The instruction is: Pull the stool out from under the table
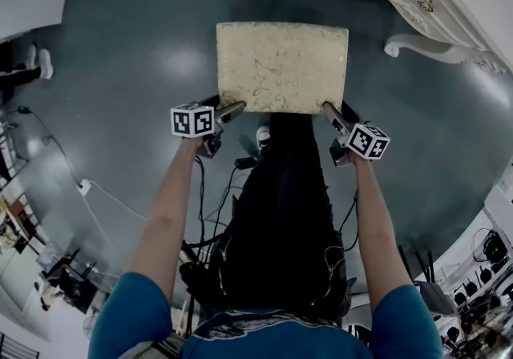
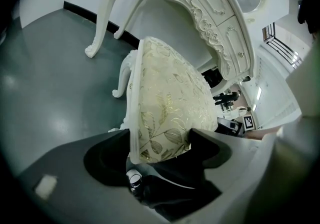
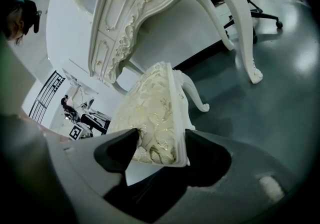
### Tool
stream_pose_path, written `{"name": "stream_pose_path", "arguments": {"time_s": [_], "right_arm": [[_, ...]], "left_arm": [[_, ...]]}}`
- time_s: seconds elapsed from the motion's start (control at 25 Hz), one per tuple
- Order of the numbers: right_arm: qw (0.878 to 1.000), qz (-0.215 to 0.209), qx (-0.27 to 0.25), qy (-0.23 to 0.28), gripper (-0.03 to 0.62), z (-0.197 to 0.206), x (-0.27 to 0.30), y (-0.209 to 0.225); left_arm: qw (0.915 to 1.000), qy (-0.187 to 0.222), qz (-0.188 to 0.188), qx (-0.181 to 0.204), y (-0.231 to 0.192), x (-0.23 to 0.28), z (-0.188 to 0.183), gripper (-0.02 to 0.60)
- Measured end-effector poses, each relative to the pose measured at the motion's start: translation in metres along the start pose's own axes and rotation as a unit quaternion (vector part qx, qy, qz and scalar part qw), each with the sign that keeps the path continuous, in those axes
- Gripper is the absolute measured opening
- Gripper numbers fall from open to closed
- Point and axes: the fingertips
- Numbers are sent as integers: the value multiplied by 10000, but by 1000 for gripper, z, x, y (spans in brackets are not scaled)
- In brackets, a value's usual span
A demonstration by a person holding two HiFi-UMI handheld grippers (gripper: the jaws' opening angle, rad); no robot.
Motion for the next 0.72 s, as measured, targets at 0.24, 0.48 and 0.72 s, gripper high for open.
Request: {"name": "stream_pose_path", "arguments": {"time_s": [0.24, 0.48, 0.72], "right_arm": [[9995, 101, 272, -80, 301, 27, -11, 2], [9987, 260, 403, -184, 305, 39, -16, 7], [9980, 440, 148, -420, 313, 34, -21, 6]], "left_arm": [[9992, -353, 23, 169, -1, -3, 7, 385], [9978, -523, -249, 313, -1, -4, 8, 380], [9917, -663, -758, 802, 11, -11, -5, 343]]}}
Point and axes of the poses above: the fingertips, and each gripper's own axes: x forward along the fingers, y to its right, z out of its underside, and after that the axes turned 12 degrees about z, right-handed
